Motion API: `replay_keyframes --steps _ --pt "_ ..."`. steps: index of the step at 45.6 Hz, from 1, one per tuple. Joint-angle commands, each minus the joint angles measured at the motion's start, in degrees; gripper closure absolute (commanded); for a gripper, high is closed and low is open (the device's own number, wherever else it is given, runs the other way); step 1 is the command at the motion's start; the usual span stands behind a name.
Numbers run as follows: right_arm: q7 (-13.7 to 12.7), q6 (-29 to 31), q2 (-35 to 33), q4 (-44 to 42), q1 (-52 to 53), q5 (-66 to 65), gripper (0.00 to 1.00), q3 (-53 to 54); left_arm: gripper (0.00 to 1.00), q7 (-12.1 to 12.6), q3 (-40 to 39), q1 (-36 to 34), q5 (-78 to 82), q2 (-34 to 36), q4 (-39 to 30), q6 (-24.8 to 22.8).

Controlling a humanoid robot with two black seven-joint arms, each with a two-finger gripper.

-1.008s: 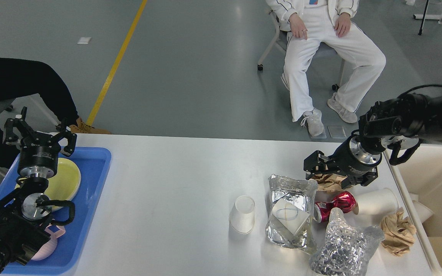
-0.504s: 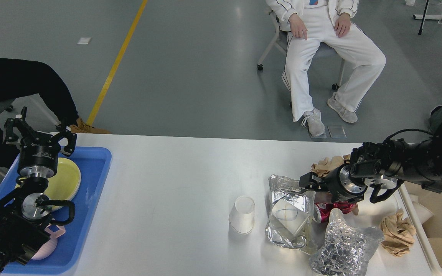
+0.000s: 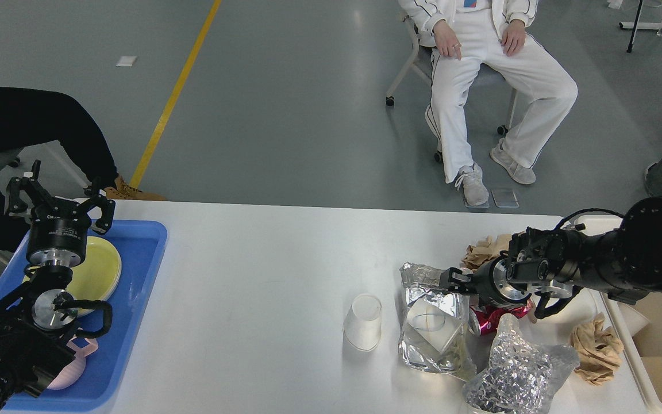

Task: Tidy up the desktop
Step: 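Grasp the foil packet with the right gripper and lift it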

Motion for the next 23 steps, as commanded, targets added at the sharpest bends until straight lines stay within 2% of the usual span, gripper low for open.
replay_keyframes --steps 1,3,4,6,13,16,23 --pt "-0.1 -0.2 1.3 -0.3 -0.7 0.0 0.48 0.0 0.04 0.0 0.0 0.0 0.0 0.0 0.0 0.0" --pt "-0.1 -0.2 1.6 -0.3 -0.7 0.0 0.59 -0.1 0.04 0.0 0.0 0.0 -0.1 0.0 0.0 0.0" --pt "-0.1 -0.1 1.7 -0.2 -0.7 -0.1 0.71 0.0 0.04 0.0 0.0 0.0 -0.1 0.0 0.0 0.0" --pt "-0.1 -0.1 1.7 -0.2 -0.8 0.0 0.81 0.0 0.04 0.0 0.0 0.0 -0.1 0.0 0.0 0.0" --pt "-0.1 -0.1 1.7 -0.3 -1.1 0.0 0.86 -0.1 0.04 0.0 0.0 0.0 0.0 0.0 0.0 0.0" --pt "-0.1 0.1 1.6 -0.3 -1.1 0.0 1.00 0.0 0.04 0.0 0.0 0.0 -0.1 0.0 0.0 0.0" --pt "-0.1 0.6 1.5 -0.2 -1.1 0.1 1.00 0.0 0.04 0.0 0.0 0.0 0.0 0.0 0.0 0.0"
